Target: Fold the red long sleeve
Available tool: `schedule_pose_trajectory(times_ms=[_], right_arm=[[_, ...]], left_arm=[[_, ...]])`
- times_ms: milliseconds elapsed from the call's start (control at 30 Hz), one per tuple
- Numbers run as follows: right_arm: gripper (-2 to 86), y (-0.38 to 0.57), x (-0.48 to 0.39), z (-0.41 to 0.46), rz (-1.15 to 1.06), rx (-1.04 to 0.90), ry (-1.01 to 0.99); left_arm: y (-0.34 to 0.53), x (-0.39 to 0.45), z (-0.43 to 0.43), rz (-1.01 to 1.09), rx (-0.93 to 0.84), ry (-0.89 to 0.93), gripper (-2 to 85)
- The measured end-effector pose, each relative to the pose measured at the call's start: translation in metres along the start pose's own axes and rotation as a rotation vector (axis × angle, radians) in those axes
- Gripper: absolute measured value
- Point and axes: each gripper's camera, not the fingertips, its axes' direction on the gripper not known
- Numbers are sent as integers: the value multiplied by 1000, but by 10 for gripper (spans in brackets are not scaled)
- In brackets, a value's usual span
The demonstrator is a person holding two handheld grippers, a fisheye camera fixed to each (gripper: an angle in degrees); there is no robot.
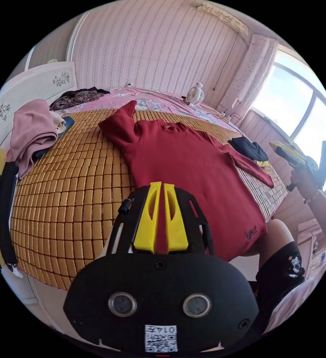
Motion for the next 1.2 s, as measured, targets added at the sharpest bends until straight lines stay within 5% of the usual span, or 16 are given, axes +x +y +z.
schedule_pose_trajectory(times_ms=[200, 500, 800, 1000, 1200], right_arm=[[60, -144, -62, 93, -148, -51, -228], [85, -318, -185, 268, -294, -272, -359], [83, -348, -242, 395, -260, -465, -102], [31, -345, -220, 394, -211, -416, -168], [21, -335, -126, 274, -232, 55, -589]], left_arm=[[-31, -11, 10, 66, -56, -51, 5], [-68, -33, -16, 82, -105, 164, 34], [-87, -33, -7, 160, -312, 49, 31], [-101, -55, -30, 88, -286, 117, 5], [-116, -110, -103, -108, -25, 143, 7]])
